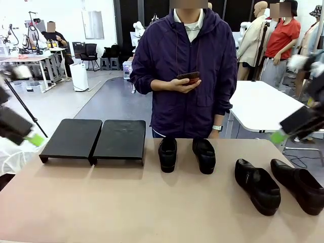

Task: Organize the shoes by placing them on the stand.
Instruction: Pick up one Shoe and place it in the middle of the table.

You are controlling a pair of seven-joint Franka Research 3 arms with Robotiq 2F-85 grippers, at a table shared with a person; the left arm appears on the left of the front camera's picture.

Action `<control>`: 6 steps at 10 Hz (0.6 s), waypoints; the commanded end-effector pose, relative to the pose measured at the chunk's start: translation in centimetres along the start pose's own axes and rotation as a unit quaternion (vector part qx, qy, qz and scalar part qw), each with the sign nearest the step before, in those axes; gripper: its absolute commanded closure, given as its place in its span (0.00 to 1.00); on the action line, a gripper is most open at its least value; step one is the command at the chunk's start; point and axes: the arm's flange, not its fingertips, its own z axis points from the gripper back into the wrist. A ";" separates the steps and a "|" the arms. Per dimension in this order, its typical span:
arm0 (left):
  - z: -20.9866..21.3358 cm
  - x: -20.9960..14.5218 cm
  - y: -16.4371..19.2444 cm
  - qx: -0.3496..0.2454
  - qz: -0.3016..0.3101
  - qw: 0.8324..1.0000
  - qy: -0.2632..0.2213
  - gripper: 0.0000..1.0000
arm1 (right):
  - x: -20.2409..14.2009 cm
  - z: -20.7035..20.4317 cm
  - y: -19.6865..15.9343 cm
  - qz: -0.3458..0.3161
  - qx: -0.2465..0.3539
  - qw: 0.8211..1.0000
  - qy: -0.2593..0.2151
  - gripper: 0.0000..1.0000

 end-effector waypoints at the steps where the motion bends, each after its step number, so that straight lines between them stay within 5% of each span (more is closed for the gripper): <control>1: 1.8 -4.5 0.5 -0.001 0.035 0.999 -0.011 0.00 | -5.3 2.4 -1.6 -0.050 -0.015 0.997 -0.050 0.00; 4: 4.3 -9.6 1.8 0.004 0.071 0.997 -0.032 0.00 | -11.4 4.0 -3.7 -0.112 -0.030 0.990 -0.080 0.00; 6: 3.8 -9.4 3.1 0.006 0.086 0.995 -0.042 0.00 | -11.8 3.5 -4.6 -0.121 -0.040 0.988 -0.082 0.00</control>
